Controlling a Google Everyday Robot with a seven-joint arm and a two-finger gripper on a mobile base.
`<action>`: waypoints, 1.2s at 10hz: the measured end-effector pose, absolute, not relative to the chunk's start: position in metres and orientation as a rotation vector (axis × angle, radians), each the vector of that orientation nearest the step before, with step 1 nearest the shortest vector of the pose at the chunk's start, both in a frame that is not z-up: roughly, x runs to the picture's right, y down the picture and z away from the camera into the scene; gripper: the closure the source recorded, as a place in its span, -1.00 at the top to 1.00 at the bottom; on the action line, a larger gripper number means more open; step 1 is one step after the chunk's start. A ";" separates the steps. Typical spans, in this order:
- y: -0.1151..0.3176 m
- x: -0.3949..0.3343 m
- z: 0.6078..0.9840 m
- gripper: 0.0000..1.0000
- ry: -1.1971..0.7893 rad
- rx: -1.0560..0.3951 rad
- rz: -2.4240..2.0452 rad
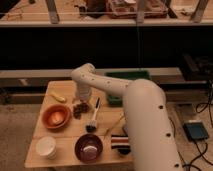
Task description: Place grapes in purple bowl
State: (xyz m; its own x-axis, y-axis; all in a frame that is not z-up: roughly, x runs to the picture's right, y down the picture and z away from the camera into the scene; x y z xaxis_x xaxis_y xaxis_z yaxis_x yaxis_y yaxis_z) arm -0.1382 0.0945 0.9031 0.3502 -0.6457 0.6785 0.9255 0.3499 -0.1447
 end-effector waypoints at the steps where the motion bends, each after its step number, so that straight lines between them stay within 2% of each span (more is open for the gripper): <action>1: 0.097 -0.139 0.905 0.47 -0.572 -0.576 -1.098; 4: 0.104 -0.144 0.904 -0.07 -0.595 -0.572 -1.129; 8: 0.096 -0.142 0.890 -0.91 -0.637 -0.549 -1.130; 9: 0.095 -0.139 0.887 -0.99 -0.643 -0.550 -1.127; 12: 0.092 -0.122 0.878 -1.00 -0.675 -0.554 -1.101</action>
